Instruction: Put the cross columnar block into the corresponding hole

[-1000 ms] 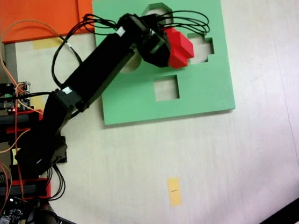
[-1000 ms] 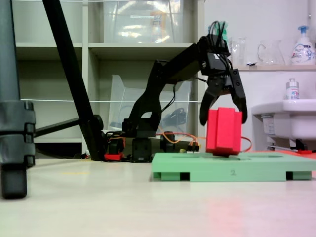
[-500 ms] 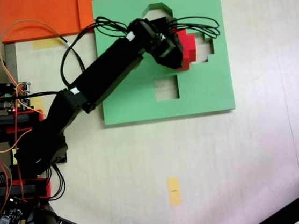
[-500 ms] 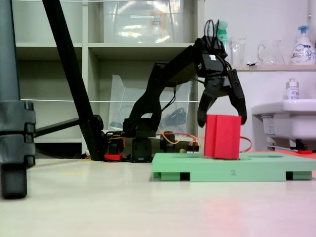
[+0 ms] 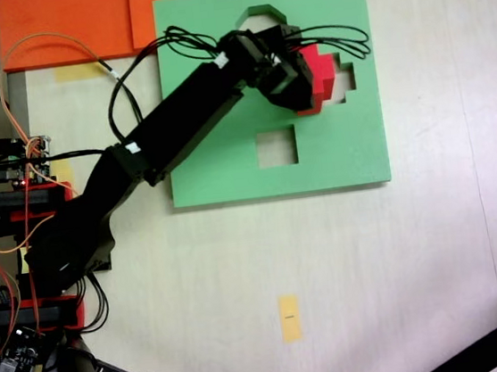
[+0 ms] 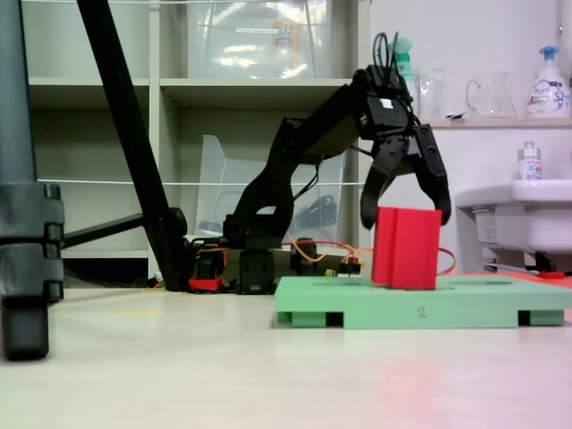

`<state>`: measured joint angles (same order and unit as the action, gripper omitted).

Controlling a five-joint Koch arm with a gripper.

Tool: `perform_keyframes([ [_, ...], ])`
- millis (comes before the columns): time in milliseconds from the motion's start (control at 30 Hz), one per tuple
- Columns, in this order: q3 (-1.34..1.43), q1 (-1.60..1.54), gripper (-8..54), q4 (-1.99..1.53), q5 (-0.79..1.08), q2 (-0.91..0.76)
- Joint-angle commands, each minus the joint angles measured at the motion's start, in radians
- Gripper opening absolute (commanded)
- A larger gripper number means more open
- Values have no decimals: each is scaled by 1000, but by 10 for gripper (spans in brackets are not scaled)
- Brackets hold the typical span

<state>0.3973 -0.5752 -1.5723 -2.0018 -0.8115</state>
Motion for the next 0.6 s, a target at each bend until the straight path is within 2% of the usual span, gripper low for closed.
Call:
perform_keyframes([
  [0,-46,-15,308,91,49,-12],
  [167,-69,-20,316,101,110,-57],
  [567,-69,-11,315,135,101,-164],
])
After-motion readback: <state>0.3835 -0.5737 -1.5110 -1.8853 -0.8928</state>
